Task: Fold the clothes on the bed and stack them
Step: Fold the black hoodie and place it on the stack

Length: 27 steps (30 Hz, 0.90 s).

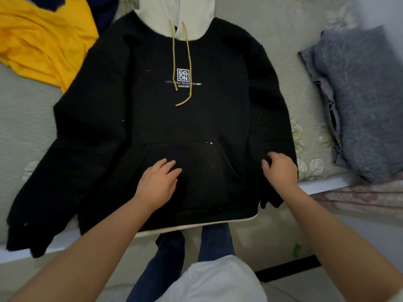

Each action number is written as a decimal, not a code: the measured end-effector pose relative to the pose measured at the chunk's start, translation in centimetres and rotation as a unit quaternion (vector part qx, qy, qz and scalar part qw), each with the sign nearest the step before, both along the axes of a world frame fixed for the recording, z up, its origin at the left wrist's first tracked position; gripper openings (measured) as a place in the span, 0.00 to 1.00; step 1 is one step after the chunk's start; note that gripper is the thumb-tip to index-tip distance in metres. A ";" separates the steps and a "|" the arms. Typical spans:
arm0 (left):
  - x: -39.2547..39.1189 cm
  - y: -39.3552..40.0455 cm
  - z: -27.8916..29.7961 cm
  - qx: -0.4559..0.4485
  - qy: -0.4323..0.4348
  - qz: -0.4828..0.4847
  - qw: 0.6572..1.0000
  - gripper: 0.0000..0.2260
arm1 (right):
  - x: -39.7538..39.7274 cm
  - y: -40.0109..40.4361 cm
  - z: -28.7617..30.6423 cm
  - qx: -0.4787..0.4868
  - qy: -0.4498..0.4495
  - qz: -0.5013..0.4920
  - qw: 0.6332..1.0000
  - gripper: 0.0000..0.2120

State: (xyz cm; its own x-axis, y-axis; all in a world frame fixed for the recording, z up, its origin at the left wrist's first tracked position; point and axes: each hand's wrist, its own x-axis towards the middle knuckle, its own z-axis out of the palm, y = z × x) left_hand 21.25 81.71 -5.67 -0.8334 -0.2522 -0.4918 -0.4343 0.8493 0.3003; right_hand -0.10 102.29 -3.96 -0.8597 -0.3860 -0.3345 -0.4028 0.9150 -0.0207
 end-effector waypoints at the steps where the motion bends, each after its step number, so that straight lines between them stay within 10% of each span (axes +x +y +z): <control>1: -1.4 0.2 0.0 -0.003 0.004 0.000 1.000 0.18 | -1.4 -0.1 -0.3 -0.007 -0.013 -0.034 0.999 0.18; 6: -9.3 1.6 -0.7 0.000 0.025 0.021 0.999 0.20 | -8.5 -1.4 -3.2 -0.012 -0.055 -0.142 0.988 0.32; 12: -19.4 4.3 -1.0 0.010 0.056 0.045 0.997 0.24 | -16.1 -0.8 -4.8 -0.003 -0.053 -0.153 0.987 0.11; 18: -29.8 4.9 -2.6 -0.128 -0.012 -0.178 0.976 0.21 | -27.8 -1.8 0.0 -0.112 0.072 -0.119 0.984 0.10; 27: -33.9 1.9 -3.6 -0.119 -0.103 -0.043 0.987 0.34 | -38.0 -5.2 3.5 -0.108 0.113 -0.044 0.987 0.10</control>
State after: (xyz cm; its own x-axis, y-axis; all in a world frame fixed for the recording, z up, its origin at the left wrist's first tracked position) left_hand -12.60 83.65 -9.25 -0.7454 -0.3126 -0.5888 -0.3878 0.9217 0.0016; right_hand -38.12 97.09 -0.41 -0.9361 -0.3481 -0.0497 -0.3389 0.9308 -0.1373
